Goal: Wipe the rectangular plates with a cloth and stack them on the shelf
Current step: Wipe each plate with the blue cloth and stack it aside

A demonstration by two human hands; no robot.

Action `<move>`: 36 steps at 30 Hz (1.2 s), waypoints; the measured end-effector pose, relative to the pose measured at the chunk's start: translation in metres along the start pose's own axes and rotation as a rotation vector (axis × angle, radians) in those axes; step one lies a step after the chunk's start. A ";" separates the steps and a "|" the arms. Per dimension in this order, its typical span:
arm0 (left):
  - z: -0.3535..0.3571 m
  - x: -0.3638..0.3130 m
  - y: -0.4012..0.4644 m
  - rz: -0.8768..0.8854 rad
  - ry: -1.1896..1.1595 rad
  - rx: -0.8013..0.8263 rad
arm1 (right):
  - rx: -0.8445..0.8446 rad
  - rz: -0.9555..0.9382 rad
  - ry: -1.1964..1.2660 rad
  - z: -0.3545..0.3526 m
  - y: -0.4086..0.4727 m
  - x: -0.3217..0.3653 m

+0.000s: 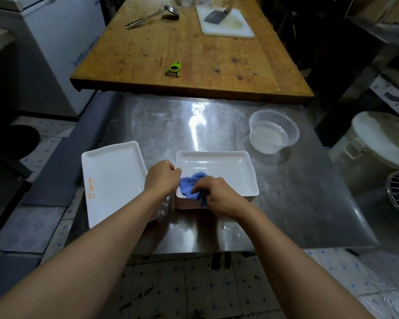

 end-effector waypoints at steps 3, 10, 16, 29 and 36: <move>0.002 -0.004 -0.001 0.028 0.142 -0.014 | -0.070 0.089 -0.054 -0.013 -0.011 -0.022; 0.006 -0.006 -0.004 0.091 0.184 -0.067 | -0.174 0.293 -0.151 -0.040 -0.010 -0.054; 0.008 -0.005 -0.001 0.117 0.199 -0.052 | -0.320 0.228 -0.100 -0.043 0.026 -0.059; 0.007 -0.008 0.000 0.081 0.224 -0.018 | -0.053 -0.023 -0.045 -0.013 0.030 -0.022; 0.004 -0.014 -0.007 0.043 0.240 -0.026 | -0.048 0.130 -0.188 -0.032 -0.006 -0.046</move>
Point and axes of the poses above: each hand's wrist, its own y-axis towards the middle knuckle, its own z-axis out of the palm, x = y × z, the point moved 2 cm from there along y, towards the middle knuckle, and after that the axes turned 5 degrees about y, right-handed, at the moved point
